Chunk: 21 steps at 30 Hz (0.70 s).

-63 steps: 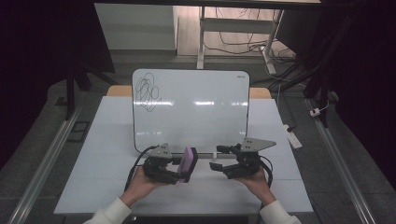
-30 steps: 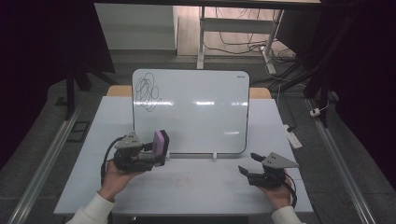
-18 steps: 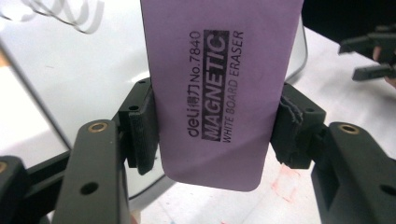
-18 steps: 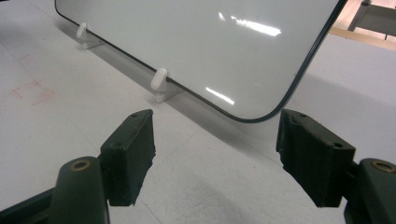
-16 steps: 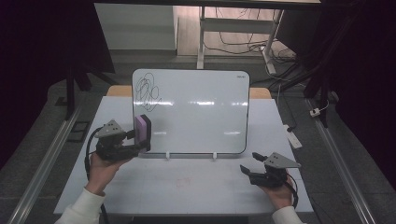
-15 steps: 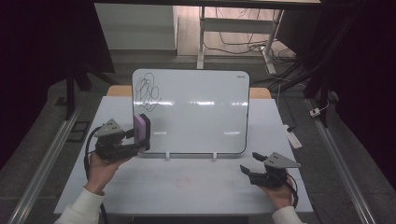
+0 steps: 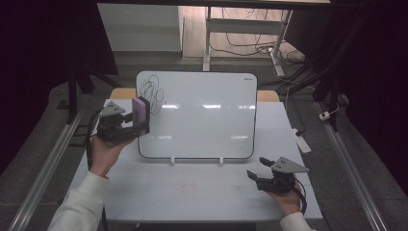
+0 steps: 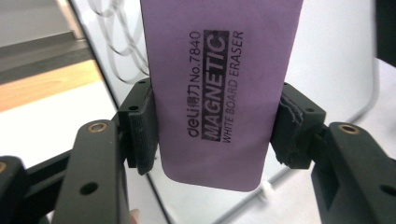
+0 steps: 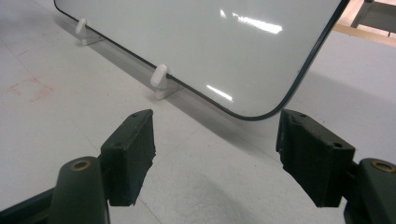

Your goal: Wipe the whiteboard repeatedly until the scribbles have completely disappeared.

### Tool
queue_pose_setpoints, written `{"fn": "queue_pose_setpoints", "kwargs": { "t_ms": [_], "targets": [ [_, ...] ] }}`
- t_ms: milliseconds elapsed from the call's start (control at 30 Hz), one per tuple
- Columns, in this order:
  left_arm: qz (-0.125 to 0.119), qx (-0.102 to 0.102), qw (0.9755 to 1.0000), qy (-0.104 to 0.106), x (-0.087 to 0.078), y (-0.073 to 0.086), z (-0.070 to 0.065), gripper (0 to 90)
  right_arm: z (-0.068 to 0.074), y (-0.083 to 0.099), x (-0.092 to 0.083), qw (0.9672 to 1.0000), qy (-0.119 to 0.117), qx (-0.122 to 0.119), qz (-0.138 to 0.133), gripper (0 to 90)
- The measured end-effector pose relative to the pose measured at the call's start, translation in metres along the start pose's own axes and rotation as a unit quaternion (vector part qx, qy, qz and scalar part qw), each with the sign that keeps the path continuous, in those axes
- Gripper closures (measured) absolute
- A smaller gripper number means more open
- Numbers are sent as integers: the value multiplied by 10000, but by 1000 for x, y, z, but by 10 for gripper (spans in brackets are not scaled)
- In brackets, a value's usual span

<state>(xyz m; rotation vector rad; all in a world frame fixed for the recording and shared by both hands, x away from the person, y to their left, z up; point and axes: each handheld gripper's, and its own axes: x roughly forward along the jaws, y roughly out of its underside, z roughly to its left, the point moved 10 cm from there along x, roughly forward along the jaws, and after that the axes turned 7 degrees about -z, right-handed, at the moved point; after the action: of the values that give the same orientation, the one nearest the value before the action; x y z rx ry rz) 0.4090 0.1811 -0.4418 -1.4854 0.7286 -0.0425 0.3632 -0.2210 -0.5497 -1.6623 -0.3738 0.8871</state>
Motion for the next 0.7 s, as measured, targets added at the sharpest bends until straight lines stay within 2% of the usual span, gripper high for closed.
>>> {"fn": "queue_pose_setpoints", "kwargs": {
  "t_ms": [67,267,400,500,700],
  "targets": [
    [81,43,9999,-142,5,-6,7,404,0,1,1,10000,-7,-11,15,273],
    [127,82,9992,-362,14,-27,22,404,1,1,1,10000,-39,19,17,278],
    [93,79,9992,-376,19,-35,28,404,-1,0,0,9999,-44,118,-30,278],
    [71,6,9993,-363,23,-39,31,404,-2,0,-1,9999,-28,119,-63,279],
    [121,-5,9990,-428,35,-49,39,404,-1,-1,0,9999,-36,110,-61,278]
  ]
}}
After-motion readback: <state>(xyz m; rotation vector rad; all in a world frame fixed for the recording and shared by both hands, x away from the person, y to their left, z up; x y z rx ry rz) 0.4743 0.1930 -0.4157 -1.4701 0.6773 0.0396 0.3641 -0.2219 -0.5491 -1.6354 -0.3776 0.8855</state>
